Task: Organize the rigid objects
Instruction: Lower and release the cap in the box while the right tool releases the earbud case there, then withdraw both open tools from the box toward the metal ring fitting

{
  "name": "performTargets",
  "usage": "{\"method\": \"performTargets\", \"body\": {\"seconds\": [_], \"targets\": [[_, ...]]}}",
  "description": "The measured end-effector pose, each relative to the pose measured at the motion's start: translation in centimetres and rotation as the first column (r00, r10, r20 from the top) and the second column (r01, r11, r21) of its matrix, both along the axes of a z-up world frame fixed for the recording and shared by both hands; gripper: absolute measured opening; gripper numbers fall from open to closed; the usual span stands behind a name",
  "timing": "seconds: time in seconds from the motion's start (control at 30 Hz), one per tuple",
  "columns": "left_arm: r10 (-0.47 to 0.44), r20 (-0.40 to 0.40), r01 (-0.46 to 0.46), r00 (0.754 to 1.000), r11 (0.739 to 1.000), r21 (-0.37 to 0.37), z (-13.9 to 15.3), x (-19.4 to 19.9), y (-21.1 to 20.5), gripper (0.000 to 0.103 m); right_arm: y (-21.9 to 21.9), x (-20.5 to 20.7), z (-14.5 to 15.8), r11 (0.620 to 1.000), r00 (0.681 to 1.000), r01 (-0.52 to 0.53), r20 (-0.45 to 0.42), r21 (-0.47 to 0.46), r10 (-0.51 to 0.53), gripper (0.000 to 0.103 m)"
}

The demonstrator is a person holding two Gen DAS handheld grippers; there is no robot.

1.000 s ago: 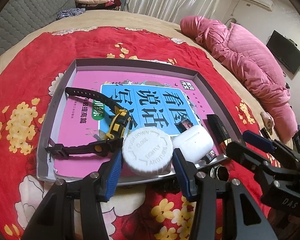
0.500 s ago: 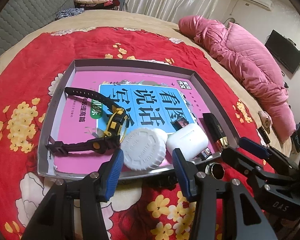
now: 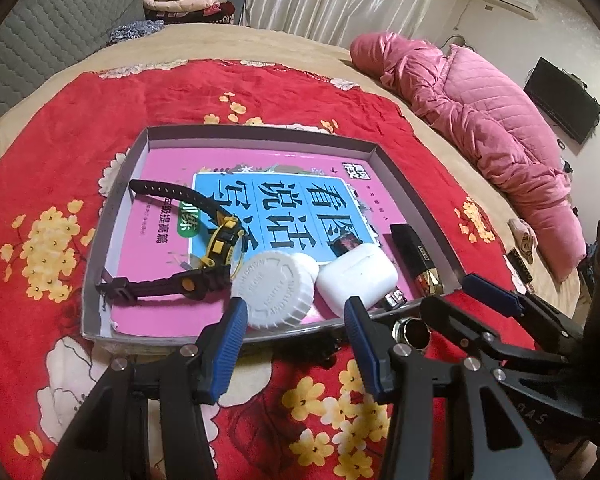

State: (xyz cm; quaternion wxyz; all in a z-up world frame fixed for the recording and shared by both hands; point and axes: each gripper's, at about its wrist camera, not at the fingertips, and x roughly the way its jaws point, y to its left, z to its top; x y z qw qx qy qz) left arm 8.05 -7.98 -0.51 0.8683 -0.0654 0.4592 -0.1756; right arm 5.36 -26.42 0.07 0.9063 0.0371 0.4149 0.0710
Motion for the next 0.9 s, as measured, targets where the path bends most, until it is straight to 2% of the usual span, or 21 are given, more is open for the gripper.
{"method": "performTargets", "body": {"seconds": [0.57, 0.7, 0.9], "targets": [[0.001, 0.031, -0.003, 1.000, 0.998, 0.062, 1.5, -2.7, 0.5, 0.050, -0.2, -2.1, 1.0, 1.000, 0.999, 0.001, 0.040, -0.012, -0.001, 0.072], [-0.010, 0.024, 0.007, 1.000, 0.996, 0.091, 1.3, -3.4, 0.3, 0.050, -0.1, -2.8, 1.1, 1.000, 0.999, -0.003, 0.042, -0.019, 0.004, 0.072], [-0.031, 0.005, 0.031, 1.000, 0.995, 0.095, 1.0, -4.6, -0.2, 0.050, 0.4, -3.8, 0.8, 0.999, 0.999, -0.028, 0.030, -0.027, 0.029, 0.073]]}}
